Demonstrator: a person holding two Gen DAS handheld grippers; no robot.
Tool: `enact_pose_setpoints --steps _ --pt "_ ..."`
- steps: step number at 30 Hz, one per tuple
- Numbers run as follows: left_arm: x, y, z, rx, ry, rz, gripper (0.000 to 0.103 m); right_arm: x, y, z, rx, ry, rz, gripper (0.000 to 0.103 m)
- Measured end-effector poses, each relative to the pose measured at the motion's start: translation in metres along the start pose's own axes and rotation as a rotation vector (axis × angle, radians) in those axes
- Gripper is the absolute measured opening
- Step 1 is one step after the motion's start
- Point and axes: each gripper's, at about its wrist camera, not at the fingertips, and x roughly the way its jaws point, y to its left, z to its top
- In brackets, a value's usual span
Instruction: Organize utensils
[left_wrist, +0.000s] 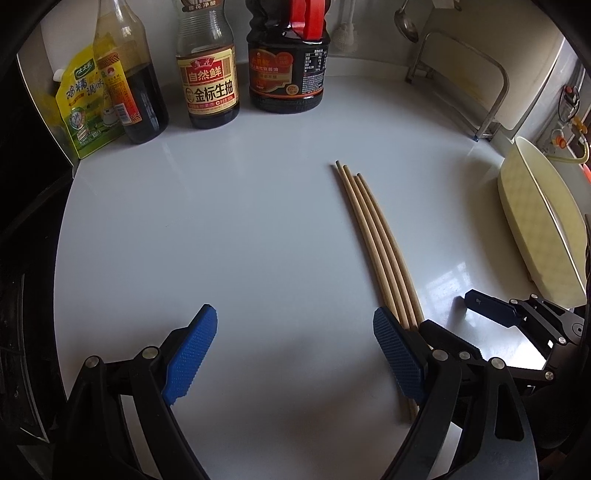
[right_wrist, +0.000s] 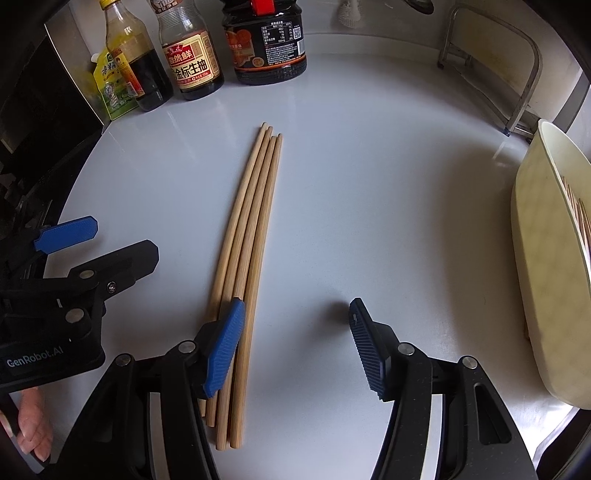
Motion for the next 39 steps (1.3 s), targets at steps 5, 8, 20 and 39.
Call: enact_pose_setpoints --steps 5,8,20,39 --pt "0.003 -0.005 0.002 0.010 0.004 -0.008 0.085 0.002 0.003 -0.003 -0.039 0.007 -0.037 0.056" --pt "0.006 -0.008 0.003 0.018 0.008 -0.005 0.085 0.002 0.004 -0.004 -0.057 0.005 -0.054 0.056" --pt "0.013 -0.024 0.000 0.058 0.024 -0.004 0.085 0.000 -0.019 -0.007 -0.015 -0.012 -0.079 0.057" --pt "0.028 -0.033 -0.001 0.067 0.065 0.011 0.086 -0.003 -0.045 -0.007 0.039 -0.007 -0.085 0.057"
